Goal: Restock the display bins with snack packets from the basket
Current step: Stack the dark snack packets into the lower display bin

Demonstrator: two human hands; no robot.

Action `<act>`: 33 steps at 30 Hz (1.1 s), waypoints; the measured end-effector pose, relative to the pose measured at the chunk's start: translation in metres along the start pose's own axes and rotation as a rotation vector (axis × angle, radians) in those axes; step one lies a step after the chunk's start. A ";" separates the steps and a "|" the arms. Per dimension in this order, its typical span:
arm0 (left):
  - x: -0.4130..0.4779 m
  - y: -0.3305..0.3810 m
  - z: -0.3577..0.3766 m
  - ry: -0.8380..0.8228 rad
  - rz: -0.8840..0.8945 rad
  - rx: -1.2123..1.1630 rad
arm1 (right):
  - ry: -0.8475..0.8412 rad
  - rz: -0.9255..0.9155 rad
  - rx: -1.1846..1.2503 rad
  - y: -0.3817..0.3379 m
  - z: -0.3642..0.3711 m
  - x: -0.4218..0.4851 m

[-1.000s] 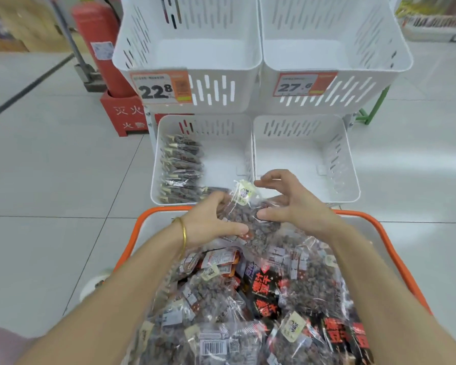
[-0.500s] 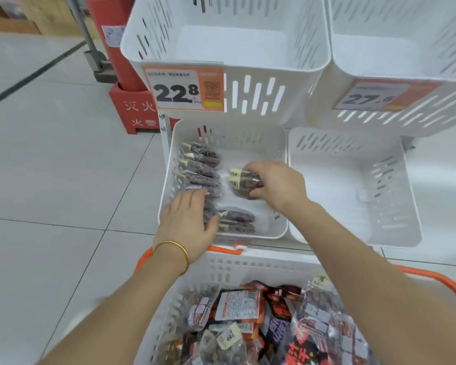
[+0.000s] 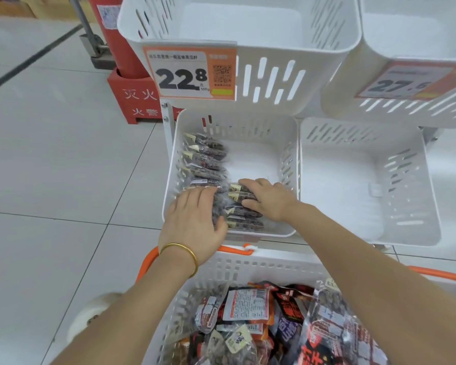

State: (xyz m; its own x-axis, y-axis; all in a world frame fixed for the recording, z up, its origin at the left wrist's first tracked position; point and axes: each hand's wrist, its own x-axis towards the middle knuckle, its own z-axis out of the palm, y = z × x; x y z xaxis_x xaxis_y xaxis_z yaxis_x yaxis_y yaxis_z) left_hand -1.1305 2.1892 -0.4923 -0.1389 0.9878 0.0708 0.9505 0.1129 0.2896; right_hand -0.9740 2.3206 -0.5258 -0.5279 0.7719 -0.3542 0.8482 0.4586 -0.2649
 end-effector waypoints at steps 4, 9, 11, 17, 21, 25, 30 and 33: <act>0.000 0.000 0.000 0.000 -0.004 0.011 | 0.111 -0.012 0.150 0.003 0.007 0.006; 0.000 0.001 0.000 0.017 0.004 0.011 | 0.092 -0.009 0.030 -0.001 0.022 0.002; -0.001 0.001 0.000 0.018 0.002 0.009 | 0.092 0.017 -0.091 -0.005 0.016 -0.002; -0.001 0.001 0.002 0.031 0.010 0.012 | 0.202 0.008 -0.166 -0.020 0.010 -0.004; 0.000 0.001 0.002 0.037 0.008 0.016 | 0.158 0.037 -0.158 -0.035 0.018 0.003; -0.001 0.000 0.002 0.032 0.000 0.014 | 0.029 0.006 -0.004 -0.026 -0.001 -0.013; 0.000 0.001 0.000 0.001 -0.011 0.038 | 0.308 -0.089 0.257 -0.016 -0.039 -0.097; -0.001 0.002 -0.003 -0.016 -0.049 0.102 | 0.411 -0.054 0.433 -0.004 -0.048 -0.174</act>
State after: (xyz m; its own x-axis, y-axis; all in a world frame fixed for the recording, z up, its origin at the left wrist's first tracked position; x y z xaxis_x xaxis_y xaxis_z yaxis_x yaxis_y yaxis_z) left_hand -1.1291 2.1884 -0.4890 -0.1821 0.9823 0.0438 0.9662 0.1705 0.1932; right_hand -0.8837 2.2056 -0.4204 -0.4373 0.8990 0.0227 0.6810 0.3475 -0.6445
